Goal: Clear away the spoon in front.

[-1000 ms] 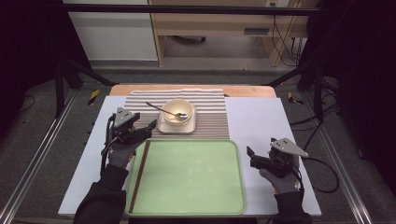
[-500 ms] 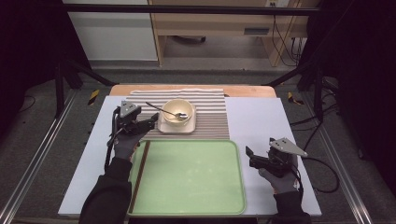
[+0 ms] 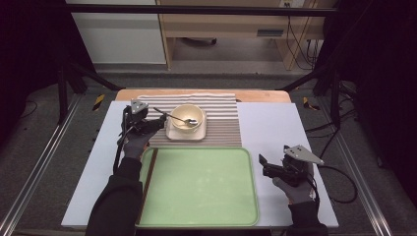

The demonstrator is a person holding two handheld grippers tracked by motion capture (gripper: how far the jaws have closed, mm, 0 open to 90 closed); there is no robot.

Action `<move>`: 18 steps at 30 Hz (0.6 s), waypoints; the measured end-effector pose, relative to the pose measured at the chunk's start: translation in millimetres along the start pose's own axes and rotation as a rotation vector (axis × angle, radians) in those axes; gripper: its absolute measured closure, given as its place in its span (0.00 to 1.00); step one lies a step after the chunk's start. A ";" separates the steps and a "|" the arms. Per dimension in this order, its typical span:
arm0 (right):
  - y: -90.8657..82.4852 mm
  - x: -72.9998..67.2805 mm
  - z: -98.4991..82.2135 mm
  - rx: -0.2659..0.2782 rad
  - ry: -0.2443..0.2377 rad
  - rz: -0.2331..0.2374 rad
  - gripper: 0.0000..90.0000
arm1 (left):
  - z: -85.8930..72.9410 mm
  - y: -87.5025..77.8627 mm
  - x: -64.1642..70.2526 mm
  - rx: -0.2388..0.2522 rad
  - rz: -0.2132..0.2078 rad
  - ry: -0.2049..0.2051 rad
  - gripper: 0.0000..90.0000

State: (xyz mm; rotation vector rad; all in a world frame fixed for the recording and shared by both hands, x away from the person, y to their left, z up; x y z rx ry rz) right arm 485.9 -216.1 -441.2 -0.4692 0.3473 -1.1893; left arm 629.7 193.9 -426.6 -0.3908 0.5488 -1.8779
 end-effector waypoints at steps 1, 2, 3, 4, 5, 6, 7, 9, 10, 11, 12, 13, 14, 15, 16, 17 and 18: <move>0.5 0.1 -0.3 -0.001 0.000 0.000 0.08 | -0.4 2.8 -0.7 0.000 -0.004 -0.005 0.25; 0.7 0.0 -0.5 -0.002 0.001 0.001 0.08 | -0.9 5.2 -1.7 -0.005 -0.007 -0.006 0.25; 1.0 0.0 -0.8 -0.002 0.002 0.002 0.08 | -1.0 7.8 -2.3 -0.004 -0.005 -0.006 0.25; 1.3 0.2 -1.0 -0.004 0.002 0.002 0.08 | -1.1 10.0 -3.0 -0.007 -0.006 -0.006 0.25; 1.4 0.4 -1.2 -0.006 0.005 0.001 0.08 | -0.9 12.1 -3.3 -0.006 -0.008 -0.009 0.25; 1.3 0.4 -1.2 -0.005 0.008 0.003 0.08 | -0.8 13.9 -4.0 -0.006 -0.006 -0.008 0.25; 1.3 0.7 -1.1 -0.004 0.006 0.003 0.08 | -0.9 15.6 -4.8 -0.006 -0.005 -0.007 0.25; 1.0 1.1 -1.1 -0.004 0.005 0.001 0.08 | -1.7 19.4 -6.2 -0.012 -0.007 -0.012 0.25; 1.0 1.4 -1.0 -0.002 0.003 -0.001 0.08 | -2.2 21.4 -6.6 -0.014 -0.008 -0.016 0.25; 1.0 1.4 -1.0 -0.002 0.003 0.000 0.08 | -2.4 23.1 -7.0 -0.016 -0.005 -0.015 0.25; 1.0 1.3 -1.0 -0.002 0.004 0.001 0.08 | -2.6 24.7 -7.4 -0.016 -0.006 -0.015 0.25; 1.1 0.9 -1.2 -0.004 0.006 0.004 0.08 | -2.6 26.3 -8.0 -0.021 -0.004 -0.012 0.26; 1.5 0.7 -1.3 -0.004 0.007 0.005 0.08 | -2.1 27.8 -7.8 -0.020 -0.003 -0.014 0.26; 1.9 0.7 -1.5 -0.006 0.004 0.002 0.08 | -1.4 28.9 -7.5 -0.017 -0.004 -0.013 0.26; 2.1 0.6 -1.7 -0.007 0.004 0.001 0.08 | -0.7 29.8 -7.5 -0.020 -0.002 -0.008 0.26; 2.1 0.4 -1.7 -0.008 0.005 0.003 0.08 | 0.4 31.1 -7.4 -0.017 -0.002 -0.010 0.26; 2.2 0.5 -1.7 -0.007 0.005 0.003 0.08 | 1.1 32.4 -7.7 -0.020 0.000 -0.009 0.26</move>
Point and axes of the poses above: each handheld gripper's, and its own axes: y roughly forward along the jaws, z roughly out of its top, x roughly to its right, the point moved 6 cm from there along y, roughly forward along the jaws, and after that the axes turned 7 degrees about -x, right-handed, at the moved point
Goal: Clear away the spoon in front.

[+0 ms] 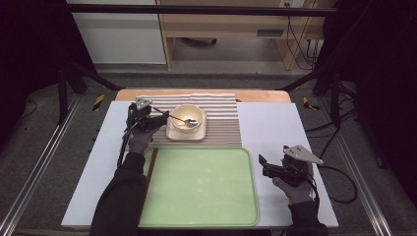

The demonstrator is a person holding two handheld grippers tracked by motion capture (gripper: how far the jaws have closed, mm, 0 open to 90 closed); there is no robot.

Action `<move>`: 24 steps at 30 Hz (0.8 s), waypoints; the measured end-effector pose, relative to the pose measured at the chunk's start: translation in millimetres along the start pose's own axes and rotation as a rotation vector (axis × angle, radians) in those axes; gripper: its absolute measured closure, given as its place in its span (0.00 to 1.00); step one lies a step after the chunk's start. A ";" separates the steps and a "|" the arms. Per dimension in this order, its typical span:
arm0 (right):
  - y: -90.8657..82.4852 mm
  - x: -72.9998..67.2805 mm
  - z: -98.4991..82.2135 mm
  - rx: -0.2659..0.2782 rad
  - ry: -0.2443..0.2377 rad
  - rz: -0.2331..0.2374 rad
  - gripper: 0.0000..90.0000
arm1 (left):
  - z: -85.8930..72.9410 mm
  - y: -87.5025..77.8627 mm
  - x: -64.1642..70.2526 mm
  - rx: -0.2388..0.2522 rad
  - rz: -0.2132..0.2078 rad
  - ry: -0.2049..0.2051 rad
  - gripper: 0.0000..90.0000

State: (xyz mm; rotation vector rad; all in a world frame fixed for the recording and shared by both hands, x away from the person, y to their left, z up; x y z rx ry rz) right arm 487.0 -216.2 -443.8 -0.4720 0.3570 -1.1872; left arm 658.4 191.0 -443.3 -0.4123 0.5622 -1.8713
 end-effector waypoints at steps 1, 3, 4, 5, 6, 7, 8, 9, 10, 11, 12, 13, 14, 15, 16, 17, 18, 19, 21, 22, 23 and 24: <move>0.0 0.3 0.0 0.000 -0.001 -0.001 0.08 | 0.8 1.4 -0.3 -0.003 0.004 -0.003 0.26; -0.2 1.0 0.0 0.002 -0.002 -0.002 0.08 | 1.5 4.0 -1.8 -0.006 0.002 -0.010 0.26; -0.3 1.2 0.0 0.002 -0.002 -0.002 0.08 | 1.5 5.6 -2.4 -0.007 0.005 -0.016 0.27; -0.4 1.3 0.0 0.002 0.000 -0.001 0.08 | 1.2 7.0 -2.9 -0.010 0.004 -0.019 0.27; -0.3 1.4 -0.1 0.001 0.000 -0.001 0.08 | 1.0 8.3 -3.2 -0.010 0.002 -0.019 0.27; 0.0 1.6 -0.2 0.000 -0.001 -0.002 0.08 | 1.0 9.8 -3.6 -0.009 0.006 -0.020 0.27; 0.2 1.7 -0.4 -0.001 -0.001 -0.003 0.08 | 1.0 11.2 -4.0 -0.015 0.004 -0.020 0.28; 0.5 1.7 -0.5 -0.001 -0.003 -0.003 0.08 | 1.7 12.8 -4.1 -0.014 0.005 -0.027 0.28; 0.7 1.7 -0.7 -0.002 -0.002 -0.002 0.08 | 2.2 13.9 -4.3 -0.012 0.004 -0.031 0.29; 0.9 1.7 -0.8 -0.003 -0.002 -0.002 0.08 | 2.8 14.6 -4.4 -0.008 0.003 -0.033 0.29; 0.9 1.5 -0.9 -0.004 -0.001 -0.001 0.08 | 3.0 15.6 -4.3 -0.010 0.002 -0.032 0.30; 0.9 1.6 -1.0 -0.004 -0.001 0.000 0.08 | 3.1 17.0 -3.7 -0.012 0.000 -0.036 0.31; 1.1 1.8 -0.9 -0.003 -0.002 -0.002 0.09 | 2.8 18.0 -3.7 -0.013 0.004 -0.036 0.31; 1.1 1.9 -1.0 -0.004 0.000 -0.001 0.09 | 2.5 18.7 -3.7 -0.011 0.003 -0.042 0.32; 1.1 2.1 -1.2 -0.005 -0.002 -0.003 0.09 | 2.1 19.4 -3.6 -0.012 -0.006 -0.046 0.34; 1.1 2.0 -1.1 -0.004 -0.002 -0.002 0.09 | 1.6 20.2 -3.6 -0.013 -0.002 -0.046 0.35; 1.0 2.3 -1.2 -0.004 -0.002 -0.003 0.09 | 1.0 20.6 -3.8 -0.019 -0.002 -0.040 0.36; 1.0 2.4 -1.2 -0.004 -0.002 -0.003 0.09 | 0.7 21.1 -4.0 -0.019 -0.006 -0.042 0.38; 0.9 2.1 -1.1 -0.003 -0.001 -0.002 0.09 | 0.1 21.7 -4.8 -0.018 -0.006 -0.046 0.42; 0.9 2.2 -1.1 -0.003 -0.002 -0.002 0.09 | -0.3 22.0 -5.2 -0.020 -0.009 -0.051 0.45; 0.9 2.2 -1.0 -0.003 -0.001 -0.002 0.09 | -0.6 22.3 -5.6 -0.020 -0.009 -0.053 0.48; 0.9 2.5 -1.1 -0.004 -0.002 -0.004 0.09 | -0.7 22.1 -5.3 -0.020 -0.016 -0.054 0.50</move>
Point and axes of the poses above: each handheld gripper's, and its own axes: y roughly forward along the jaws, z roughly out of its top, x roughly to its right, the point moved 6 cm from there along y, roughly forward along the jaws, and after that the axes turned 7 degrees about -x, right-handed, at the moved point
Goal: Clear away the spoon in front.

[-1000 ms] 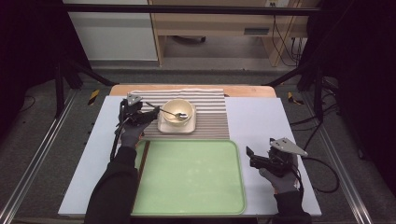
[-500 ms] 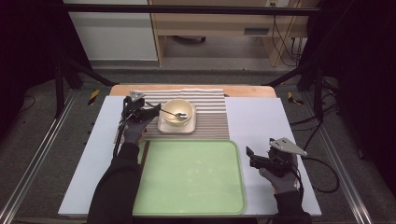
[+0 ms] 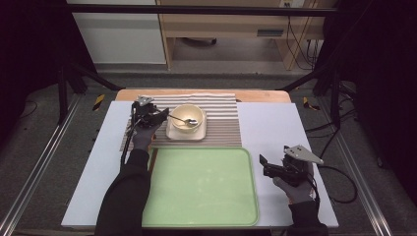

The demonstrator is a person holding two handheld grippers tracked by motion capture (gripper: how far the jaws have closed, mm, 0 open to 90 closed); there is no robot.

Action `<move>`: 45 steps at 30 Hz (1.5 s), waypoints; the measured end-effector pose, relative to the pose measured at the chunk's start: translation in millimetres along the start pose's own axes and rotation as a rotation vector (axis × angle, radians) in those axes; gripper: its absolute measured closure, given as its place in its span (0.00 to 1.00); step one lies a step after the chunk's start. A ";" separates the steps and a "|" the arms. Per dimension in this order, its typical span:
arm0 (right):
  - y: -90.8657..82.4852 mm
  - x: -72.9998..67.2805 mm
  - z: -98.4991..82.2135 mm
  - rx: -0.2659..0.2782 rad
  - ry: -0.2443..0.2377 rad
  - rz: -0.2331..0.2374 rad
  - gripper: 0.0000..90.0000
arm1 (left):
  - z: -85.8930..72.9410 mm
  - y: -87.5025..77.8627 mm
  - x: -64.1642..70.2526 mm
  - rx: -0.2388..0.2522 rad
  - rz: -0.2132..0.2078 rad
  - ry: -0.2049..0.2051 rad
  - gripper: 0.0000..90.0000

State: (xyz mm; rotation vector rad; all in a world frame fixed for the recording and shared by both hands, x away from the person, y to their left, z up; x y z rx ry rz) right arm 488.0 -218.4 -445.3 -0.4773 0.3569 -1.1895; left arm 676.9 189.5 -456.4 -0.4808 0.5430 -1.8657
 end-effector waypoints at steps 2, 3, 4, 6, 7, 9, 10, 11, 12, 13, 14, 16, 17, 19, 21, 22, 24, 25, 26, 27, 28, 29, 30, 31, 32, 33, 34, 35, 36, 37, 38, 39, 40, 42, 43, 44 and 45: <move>0.1 0.0 -0.1 -0.001 0.000 0.000 0.09 | 0.1 -0.3 1.5 0.002 -0.008 0.004 0.54; 0.3 0.1 -0.2 -0.002 -0.001 -0.003 0.09 | 0.4 -0.5 2.6 0.004 -0.014 0.006 0.57; 0.3 0.1 -0.2 -0.002 -0.001 -0.003 0.09 | 0.5 -0.7 3.4 0.006 -0.015 0.007 0.60; 0.2 0.2 -0.1 -0.001 -0.001 -0.004 0.09 | 0.2 -1.2 4.5 0.007 -0.022 0.011 0.65; 0.0 0.1 0.0 -0.001 0.001 -0.003 0.09 | -0.1 -1.7 5.0 0.010 -0.028 0.010 0.67; -0.2 0.2 0.0 0.000 0.002 -0.001 0.09 | -1.1 -3.2 6.0 0.014 -0.037 0.010 0.70; -0.3 0.2 0.1 0.000 0.004 -0.001 0.09 | -1.4 -4.0 6.3 0.017 -0.040 0.009 0.71; -0.3 0.1 0.1 0.001 0.002 -0.001 0.09 | -1.5 -4.7 6.4 0.020 -0.044 0.007 0.72; -0.3 -0.1 0.1 0.001 0.004 -0.001 0.09 | -1.5 -5.7 6.9 0.024 -0.051 0.002 0.73; -0.2 -0.2 0.1 0.001 0.002 -0.001 0.09 | -1.4 -6.8 6.8 0.026 -0.054 0.003 0.74; 0.0 -0.2 0.1 0.001 0.001 -0.002 0.09 | -1.2 -7.8 7.2 0.034 -0.056 0.002 0.75; 0.3 0.2 -0.1 -0.001 0.000 -0.005 0.09 | -1.6 -9.9 7.4 0.038 -0.057 0.003 0.76; 0.4 0.2 -0.1 -0.002 0.000 -0.005 0.09 | -1.7 -10.9 7.1 0.041 -0.057 0.003 0.76; 0.3 0.2 -0.1 -0.002 0.000 -0.005 0.09 | -1.6 -13.1 7.6 0.048 -0.067 -0.003 0.78; 0.2 0.2 0.0 -0.001 0.001 -0.004 0.09 | -0.8 -15.5 9.2 0.056 -0.072 0.001 0.80; 0.2 0.3 0.0 -0.001 0.001 -0.004 0.09 | -0.3 -16.8 10.4 0.059 -0.074 0.003 0.81; 0.2 0.3 0.0 -0.001 0.000 -0.004 0.09 | 0.4 -19.3 13.0 0.068 -0.080 0.008 0.82; 0.1 0.2 0.0 -0.002 0.000 -0.004 0.09 | 0.7 -20.5 14.1 0.071 -0.082 0.012 0.83; 0.1 0.0 0.0 -0.001 0.000 -0.002 0.09 | 0.9 -21.7 15.4 0.074 -0.084 0.016 0.84; 0.1 -0.1 0.1 -0.001 0.000 -0.002 0.09 | 1.1 -22.9 16.9 0.078 -0.092 0.015 0.85; 0.1 -0.2 0.1 0.000 -0.001 -0.002 0.09 | 1.2 -24.2 18.2 0.082 -0.099 0.018 0.86; 0.1 -0.3 0.1 -0.001 -0.001 -0.001 0.09 | 1.6 -25.6 19.8 0.087 -0.102 0.020 0.87; 0.1 -0.3 -0.1 -0.004 0.000 0.000 0.08 | 2.2 -27.3 21.7 0.094 -0.109 0.022 0.88; 0.5 -0.4 -0.4 -0.007 -0.003 0.000 0.08 | 2.6 -28.5 22.8 0.097 -0.112 0.025 0.89; 0.5 -0.7 -0.5 -0.008 -0.001 0.001 0.08 | 3.3 -30.0 24.1 0.102 -0.115 0.029 0.90; 0.6 -1.1 -0.5 -0.008 -0.002 0.002 0.08 | 4.0 -31.3 25.4 0.106 -0.119 0.031 0.91; 0.6 -1.4 -0.4 -0.008 -0.002 0.003 0.08 | 4.5 -32.7 26.5 0.110 -0.121 0.035 0.92; 0.6 -1.7 -0.3 -0.007 -0.003 0.004 0.08 | 5.0 -33.9 27.8 0.115 -0.126 0.035 0.93; 0.5 -1.7 -0.3 -0.008 -0.006 0.003 0.08 | 5.5 -34.9 28.9 0.119 -0.129 0.037 0.94; 0.3 -2.0 -0.2 -0.008 -0.005 0.004 0.08 | 5.8 -36.0 30.1 0.122 -0.131 0.038 0.95; 0.2 -2.0 -0.1 -0.007 -0.005 0.004 0.08 | 6.2 -36.9 31.1 0.125 -0.133 0.040 0.96; 0.3 -1.8 -0.1 -0.007 -0.006 0.003 0.08 | 6.5 -37.8 31.9 0.127 -0.131 0.044 0.97; 0.2 -2.0 -0.1 -0.007 -0.004 0.004 0.08 | 6.8 -38.4 32.8 0.129 -0.132 0.047 0.98; 0.2 -1.9 -0.1 -0.007 -0.005 0.003 0.08 | 7.1 -39.2 34.2 0.130 -0.130 0.054 0.98; 0.2 -1.7 -0.1 -0.006 -0.006 0.003 0.08 | 7.1 -39.4 34.5 0.131 -0.128 0.056 0.98; 0.1 -1.9 0.0 -0.006 -0.004 0.004 0.08 | 7.2 -39.6 34.7 0.132 -0.127 0.056 0.98; 0.0 -1.7 0.0 -0.006 -0.003 0.003 0.08 | 7.3 -39.9 34.9 0.132 -0.126 0.058 0.98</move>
Point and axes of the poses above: each handheld gripper's, and its own axes: y roughly forward along the jaws, z roughly out of its top, x roughly to its right, the point moved 6 cm from there along y, roughly forward along the jaws, and after that the axes turned 7 degrees about -x, right-handed, at the moved point
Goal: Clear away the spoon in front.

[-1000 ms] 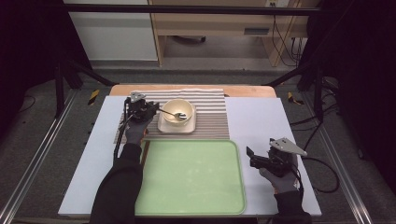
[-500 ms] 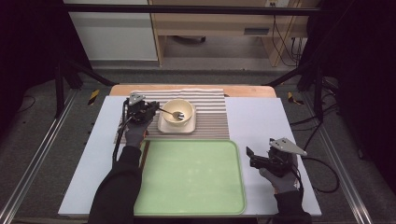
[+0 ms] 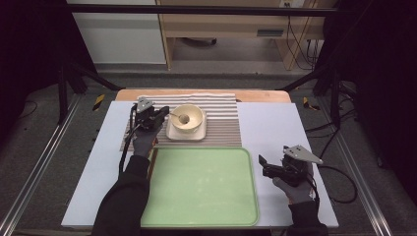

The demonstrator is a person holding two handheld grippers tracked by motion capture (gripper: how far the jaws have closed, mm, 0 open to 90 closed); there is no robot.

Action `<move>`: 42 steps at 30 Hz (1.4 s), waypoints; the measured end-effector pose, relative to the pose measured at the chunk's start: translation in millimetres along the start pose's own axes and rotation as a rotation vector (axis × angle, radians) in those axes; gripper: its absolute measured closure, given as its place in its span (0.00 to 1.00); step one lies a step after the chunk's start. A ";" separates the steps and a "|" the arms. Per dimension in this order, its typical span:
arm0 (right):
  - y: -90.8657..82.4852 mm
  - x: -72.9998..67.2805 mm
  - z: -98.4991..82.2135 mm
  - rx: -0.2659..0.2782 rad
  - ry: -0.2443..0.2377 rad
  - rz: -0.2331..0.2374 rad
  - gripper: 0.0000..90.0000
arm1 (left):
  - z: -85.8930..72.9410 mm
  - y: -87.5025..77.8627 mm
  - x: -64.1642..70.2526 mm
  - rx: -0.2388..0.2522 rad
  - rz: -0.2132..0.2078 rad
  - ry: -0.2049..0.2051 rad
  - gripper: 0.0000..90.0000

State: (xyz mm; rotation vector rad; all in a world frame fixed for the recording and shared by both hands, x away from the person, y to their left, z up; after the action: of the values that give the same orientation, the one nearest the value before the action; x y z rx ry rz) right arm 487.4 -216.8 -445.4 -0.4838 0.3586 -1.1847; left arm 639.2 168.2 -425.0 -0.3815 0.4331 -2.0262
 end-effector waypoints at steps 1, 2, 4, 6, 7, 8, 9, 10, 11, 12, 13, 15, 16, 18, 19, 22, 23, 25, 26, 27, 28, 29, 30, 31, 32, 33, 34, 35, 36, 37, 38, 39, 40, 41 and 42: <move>-0.1 -0.2 0.1 0.001 0.001 0.001 0.08 | 0.2 -0.3 0.2 0.001 0.002 0.003 0.98; -0.2 -0.2 0.1 0.001 0.001 0.001 0.08 | 0.4 -0.7 0.2 0.002 0.007 0.004 0.98; -0.2 -0.2 0.2 0.001 0.002 0.001 0.08 | 1.2 -2.0 0.2 0.007 0.010 0.004 0.98; -0.2 -0.3 0.2 0.001 0.000 0.001 0.08 | 2.6 -3.8 0.7 0.014 0.009 0.004 0.98; -0.2 -0.2 0.3 0.002 0.000 0.001 0.08 | 3.3 -4.7 1.2 0.019 0.008 0.004 0.98; -0.2 -0.3 0.2 0.002 0.000 0.001 0.08 | 4.1 -5.8 1.5 0.022 0.008 0.005 0.98; -0.2 -0.3 0.2 0.001 0.000 0.001 0.08 | 4.8 -7.1 1.8 0.026 0.007 0.007 0.98; -0.2 -0.3 0.3 0.002 0.000 0.001 0.08 | 5.7 -8.3 2.1 0.031 0.008 0.009 0.98; -0.2 -0.4 0.3 0.002 0.000 0.001 0.08 | 6.5 -9.7 2.3 0.034 0.009 0.011 0.98; -0.3 -0.1 0.3 0.002 -0.001 -0.001 0.08 | 7.4 -11.1 2.7 0.038 0.009 0.011 0.98; -0.4 -0.3 0.4 0.002 0.002 0.001 0.08 | 8.2 -12.7 2.8 0.041 0.011 0.015 0.98; -0.5 -0.2 0.4 0.002 0.001 0.000 0.08 | 10.0 -16.0 3.1 0.048 0.011 0.016 0.98; -0.6 -0.1 0.4 0.002 0.002 0.000 0.08 | 10.9 -17.8 3.3 0.052 0.011 0.018 0.98; -0.7 -0.3 0.4 0.002 0.002 0.001 0.08 | 12.6 -21.6 3.6 0.057 0.013 0.018 0.98; -0.8 -0.3 0.5 0.003 0.001 0.001 0.08 | 13.5 -23.7 3.8 0.060 0.013 0.021 0.98; -0.7 -0.1 0.6 0.003 -0.001 -0.001 0.08 | 16.5 -30.0 4.8 0.074 0.008 0.024 0.98; -0.6 -0.1 0.6 0.003 -0.002 -0.001 0.08 | 17.6 -32.0 5.2 0.078 0.009 0.026 0.98; -0.7 -0.2 0.7 0.004 -0.002 -0.001 0.08 | 19.5 -36.1 6.7 0.082 0.006 0.029 0.98; -0.8 -0.3 0.8 0.004 -0.002 0.000 0.08 | 20.5 -38.3 7.7 0.088 0.003 0.031 0.98; -0.9 -0.1 0.9 0.004 -0.003 -0.001 0.08 | 21.4 -40.5 9.0 0.093 -0.002 0.034 0.98; -0.9 -0.2 0.8 0.004 -0.002 -0.001 0.08 | 22.2 -42.8 10.6 0.096 -0.010 0.037 0.98; -0.9 0.0 0.8 0.004 -0.002 -0.002 0.08 | 23.0 -45.3 12.2 0.100 -0.013 0.039 0.98; -0.9 0.1 0.8 0.003 -0.001 -0.001 0.08 | 23.7 -47.9 13.8 0.102 -0.018 0.041 0.98; -1.0 0.1 0.8 0.004 -0.002 -0.002 0.08 | 24.5 -50.7 15.4 0.106 -0.022 0.043 0.98; -1.0 0.1 0.9 0.005 -0.001 -0.002 0.08 | 25.2 -53.6 17.3 0.108 -0.026 0.047 0.98; -1.1 0.2 0.9 0.006 -0.002 -0.003 0.07 | 26.0 -56.6 19.1 0.113 -0.028 0.053 0.98; -1.1 0.5 1.0 0.005 -0.003 -0.005 0.08 | 26.6 -59.7 20.7 0.115 -0.030 0.055 0.98; -1.2 0.9 1.0 0.006 -0.004 -0.005 0.07 | 27.2 -63.0 22.2 0.118 -0.033 0.057 0.98; -1.2 1.1 1.0 0.005 -0.003 -0.006 0.07 | 27.8 -66.2 23.8 0.122 -0.038 0.057 0.98; -1.3 1.2 1.0 0.006 -0.001 -0.005 0.07 | 28.1 -69.5 25.5 0.124 -0.044 0.060 0.98; -1.3 1.2 1.0 0.006 -0.002 -0.005 0.07 | 28.2 -72.5 27.5 0.125 -0.049 0.065 0.98; -1.3 1.2 1.0 0.005 -0.002 -0.006 0.07 | 28.1 -75.6 29.7 0.125 -0.056 0.072 0.98; -1.3 1.1 1.0 0.006 -0.002 -0.005 0.07 | 27.8 -78.7 32.2 0.127 -0.063 0.081 0.98; -1.2 1.1 0.9 0.005 -0.003 -0.006 0.07 | 27.2 -81.7 34.8 0.129 -0.065 0.091 0.98; -1.1 1.1 0.9 0.005 -0.004 -0.007 0.07 | 26.6 -84.7 37.0 0.131 -0.068 0.099 0.98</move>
State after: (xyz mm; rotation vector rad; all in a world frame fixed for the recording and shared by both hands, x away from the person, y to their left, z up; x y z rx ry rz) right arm 487.4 -218.0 -444.0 -0.4836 0.3513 -1.1908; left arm 568.5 169.6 -359.7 -0.2193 0.3495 -2.1329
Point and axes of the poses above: each handheld gripper's, and its own axes: y roughly forward along the jaws, z roughly out of its top, x roughly to its right, the point moved 6 cm from there along y, roughly forward along the jaws, and after that the axes turned 7 degrees about -x, right-handed, at the moved point
